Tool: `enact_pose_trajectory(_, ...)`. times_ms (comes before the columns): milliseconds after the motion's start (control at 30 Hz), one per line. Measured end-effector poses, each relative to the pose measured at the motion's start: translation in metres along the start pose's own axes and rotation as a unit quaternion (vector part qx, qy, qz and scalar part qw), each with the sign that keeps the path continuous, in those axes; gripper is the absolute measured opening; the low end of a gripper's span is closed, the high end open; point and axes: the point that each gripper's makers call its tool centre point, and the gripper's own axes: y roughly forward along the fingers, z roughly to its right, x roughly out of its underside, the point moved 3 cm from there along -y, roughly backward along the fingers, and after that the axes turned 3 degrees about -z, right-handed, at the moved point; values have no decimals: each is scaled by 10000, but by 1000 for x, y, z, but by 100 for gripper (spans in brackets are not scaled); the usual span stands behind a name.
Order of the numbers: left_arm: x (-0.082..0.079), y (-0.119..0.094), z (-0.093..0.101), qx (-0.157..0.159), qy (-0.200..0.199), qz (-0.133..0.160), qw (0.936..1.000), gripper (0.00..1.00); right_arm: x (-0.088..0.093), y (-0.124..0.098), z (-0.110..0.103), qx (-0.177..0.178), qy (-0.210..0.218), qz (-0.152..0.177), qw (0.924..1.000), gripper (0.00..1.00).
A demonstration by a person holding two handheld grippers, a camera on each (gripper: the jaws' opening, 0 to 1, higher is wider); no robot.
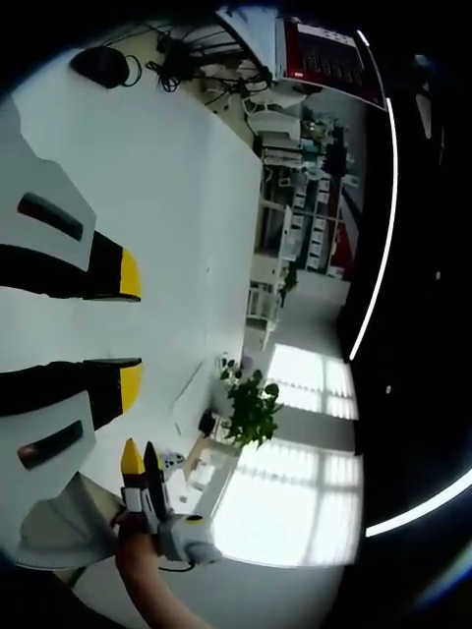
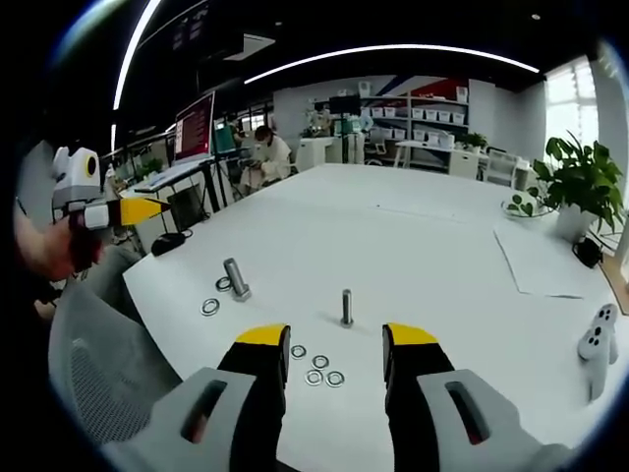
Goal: Place the washer onto the threaded stud by aligning its center hole with the stud, sliding it down to the base, and recovering from edge contact or off-axis alignment until the washer reaches the visible bottom stop.
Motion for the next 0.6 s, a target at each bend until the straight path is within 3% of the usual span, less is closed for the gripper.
enact_pose_trajectory(600, 3, -11, -8, -46, -93, 18, 9999, 21, 12, 10, -4, -80, 10, -343, 9994, 41)
